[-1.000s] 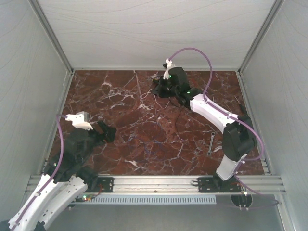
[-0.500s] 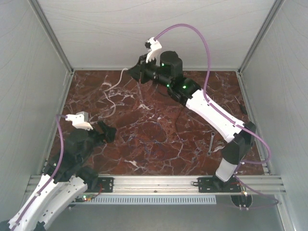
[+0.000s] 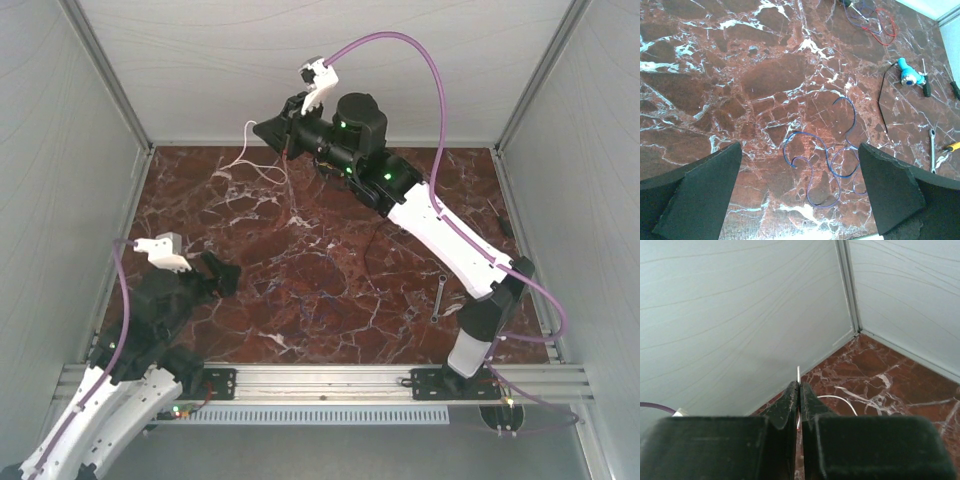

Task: Zip-tie the wires
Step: Straighten the cable at the center of the board.

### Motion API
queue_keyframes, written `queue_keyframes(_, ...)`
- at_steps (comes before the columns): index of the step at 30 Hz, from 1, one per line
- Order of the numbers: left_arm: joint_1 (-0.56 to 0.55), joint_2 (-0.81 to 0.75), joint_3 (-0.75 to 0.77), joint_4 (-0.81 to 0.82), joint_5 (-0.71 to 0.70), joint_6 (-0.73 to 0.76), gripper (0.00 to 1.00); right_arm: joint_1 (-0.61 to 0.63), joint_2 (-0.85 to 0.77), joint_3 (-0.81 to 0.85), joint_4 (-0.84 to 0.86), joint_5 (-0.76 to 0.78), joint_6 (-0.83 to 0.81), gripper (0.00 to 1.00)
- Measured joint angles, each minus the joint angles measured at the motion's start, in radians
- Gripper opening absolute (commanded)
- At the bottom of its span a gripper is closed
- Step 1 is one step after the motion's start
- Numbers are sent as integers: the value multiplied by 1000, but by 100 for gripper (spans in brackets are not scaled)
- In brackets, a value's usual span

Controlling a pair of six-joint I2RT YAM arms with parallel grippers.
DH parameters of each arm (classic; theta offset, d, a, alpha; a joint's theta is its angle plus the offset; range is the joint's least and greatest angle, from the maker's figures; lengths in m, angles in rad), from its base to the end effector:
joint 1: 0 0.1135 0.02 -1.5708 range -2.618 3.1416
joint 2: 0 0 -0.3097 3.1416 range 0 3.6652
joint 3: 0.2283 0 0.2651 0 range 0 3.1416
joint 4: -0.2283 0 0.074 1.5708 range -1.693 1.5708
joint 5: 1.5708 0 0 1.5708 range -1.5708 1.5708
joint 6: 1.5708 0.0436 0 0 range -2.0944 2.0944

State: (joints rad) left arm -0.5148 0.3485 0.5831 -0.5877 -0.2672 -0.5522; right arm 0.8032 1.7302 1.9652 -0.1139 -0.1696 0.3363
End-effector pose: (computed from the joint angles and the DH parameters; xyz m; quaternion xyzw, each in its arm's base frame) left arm 0.0710 -0.0269 0.2975 -0.0914 0.8114 -0.1942 0.5436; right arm 0.2880 0.3091 0.5519 -0.2145 0.6281 0.4496 0.5978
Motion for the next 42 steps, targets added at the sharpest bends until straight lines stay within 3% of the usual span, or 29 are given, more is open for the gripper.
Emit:
queue_keyframes(8, 4, 13, 7, 28, 44, 0, 100, -2, -68, -144, -41, 24, -63, 0)
queue_keyframes(17, 5, 62, -104, 303, 116, -92, 99, -44, -241, -324, -63, -7, -86, 0)
queue_keyframes(30, 122, 340, -200, 667, 177, -340, 97, -69, -335, -365, -68, -47, -89, 0)
queue_keyframes(42, 128, 595, -213, 980, 272, -499, 93, -93, -335, -365, -69, -76, -85, 0)
